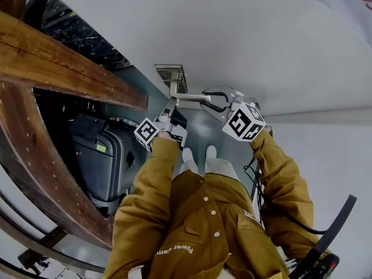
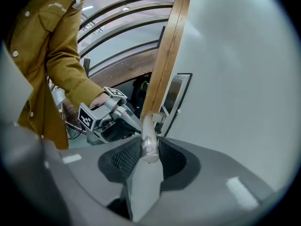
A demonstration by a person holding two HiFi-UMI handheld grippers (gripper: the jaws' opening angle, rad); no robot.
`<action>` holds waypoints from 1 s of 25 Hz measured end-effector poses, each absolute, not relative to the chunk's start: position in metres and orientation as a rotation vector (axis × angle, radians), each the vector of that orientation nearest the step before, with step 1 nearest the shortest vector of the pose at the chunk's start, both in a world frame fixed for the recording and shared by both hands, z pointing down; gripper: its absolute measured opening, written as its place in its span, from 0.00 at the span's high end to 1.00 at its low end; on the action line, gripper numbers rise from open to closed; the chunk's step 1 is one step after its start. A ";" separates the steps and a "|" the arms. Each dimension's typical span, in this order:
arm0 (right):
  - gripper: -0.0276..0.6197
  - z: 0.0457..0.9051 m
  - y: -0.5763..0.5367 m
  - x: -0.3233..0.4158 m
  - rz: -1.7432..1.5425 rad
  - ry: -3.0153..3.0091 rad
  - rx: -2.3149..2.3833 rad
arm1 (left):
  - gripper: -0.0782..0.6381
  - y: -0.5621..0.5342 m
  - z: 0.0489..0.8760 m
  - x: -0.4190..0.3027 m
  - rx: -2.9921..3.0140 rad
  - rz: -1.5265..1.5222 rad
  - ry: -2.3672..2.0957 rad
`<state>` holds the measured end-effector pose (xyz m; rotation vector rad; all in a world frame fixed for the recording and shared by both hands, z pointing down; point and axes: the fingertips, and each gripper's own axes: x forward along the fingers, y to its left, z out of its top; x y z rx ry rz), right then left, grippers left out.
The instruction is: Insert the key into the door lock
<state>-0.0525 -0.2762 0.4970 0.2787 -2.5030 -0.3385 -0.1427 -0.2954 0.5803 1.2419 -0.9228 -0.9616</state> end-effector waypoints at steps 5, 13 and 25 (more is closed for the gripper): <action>0.77 0.498 -0.276 -0.054 -0.345 -2.495 0.260 | 0.85 -0.311 0.580 -0.144 1.257 -0.970 -0.939; 0.65 0.503 -0.275 -0.055 -0.304 -2.502 0.263 | 0.61 -0.313 0.568 -0.131 1.378 -0.951 -0.909; 0.61 0.441 -0.265 -0.043 -0.232 -2.701 0.475 | 0.70 -0.217 0.495 -0.159 1.794 -0.561 -1.341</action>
